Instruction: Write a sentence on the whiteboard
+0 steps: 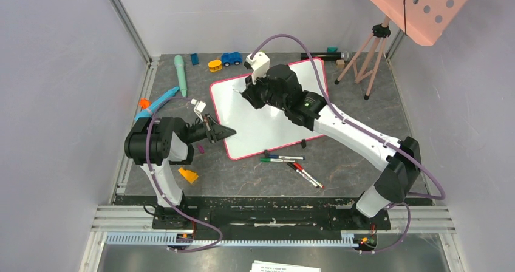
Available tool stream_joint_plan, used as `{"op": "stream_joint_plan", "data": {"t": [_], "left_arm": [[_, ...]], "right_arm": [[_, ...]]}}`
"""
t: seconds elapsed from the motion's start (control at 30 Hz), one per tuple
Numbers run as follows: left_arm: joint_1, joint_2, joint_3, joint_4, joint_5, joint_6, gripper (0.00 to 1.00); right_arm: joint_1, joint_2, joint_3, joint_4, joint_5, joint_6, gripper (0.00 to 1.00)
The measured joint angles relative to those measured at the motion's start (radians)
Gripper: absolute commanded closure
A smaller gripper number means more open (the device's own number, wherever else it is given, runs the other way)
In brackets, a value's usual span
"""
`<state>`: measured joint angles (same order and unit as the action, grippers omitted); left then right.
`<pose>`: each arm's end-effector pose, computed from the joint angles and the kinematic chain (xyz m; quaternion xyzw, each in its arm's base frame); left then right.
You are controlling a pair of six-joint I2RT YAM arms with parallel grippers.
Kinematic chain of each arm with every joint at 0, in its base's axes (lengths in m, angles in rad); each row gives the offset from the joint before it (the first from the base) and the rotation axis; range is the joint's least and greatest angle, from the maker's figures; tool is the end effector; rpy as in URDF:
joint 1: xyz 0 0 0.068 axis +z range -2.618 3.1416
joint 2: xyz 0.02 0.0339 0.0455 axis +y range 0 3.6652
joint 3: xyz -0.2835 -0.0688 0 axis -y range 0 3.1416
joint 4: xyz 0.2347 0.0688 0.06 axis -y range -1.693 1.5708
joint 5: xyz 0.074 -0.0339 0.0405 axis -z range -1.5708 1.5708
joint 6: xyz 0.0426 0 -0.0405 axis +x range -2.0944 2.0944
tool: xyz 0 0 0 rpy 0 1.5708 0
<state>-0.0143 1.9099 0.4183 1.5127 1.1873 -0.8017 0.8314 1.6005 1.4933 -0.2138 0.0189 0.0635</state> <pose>0.2820 -0.0435 0.1535 0.1467 0.6889 -0.5942 0.3884 0.2559 0.2794 0.3946 -0.2987 0.7540 0.2462 0.5307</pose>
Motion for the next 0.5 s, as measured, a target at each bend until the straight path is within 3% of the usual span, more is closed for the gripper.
{"op": "stream_joint_plan", "data": {"t": [0.5], "left_arm": [[-0.016, 0.001, 0.006, 0.000, 0.001, 0.027, 0.98]], "right_arm": [[0.003, -0.020, -0.038, 0.027, 0.045, -0.006, 1.00]]}}
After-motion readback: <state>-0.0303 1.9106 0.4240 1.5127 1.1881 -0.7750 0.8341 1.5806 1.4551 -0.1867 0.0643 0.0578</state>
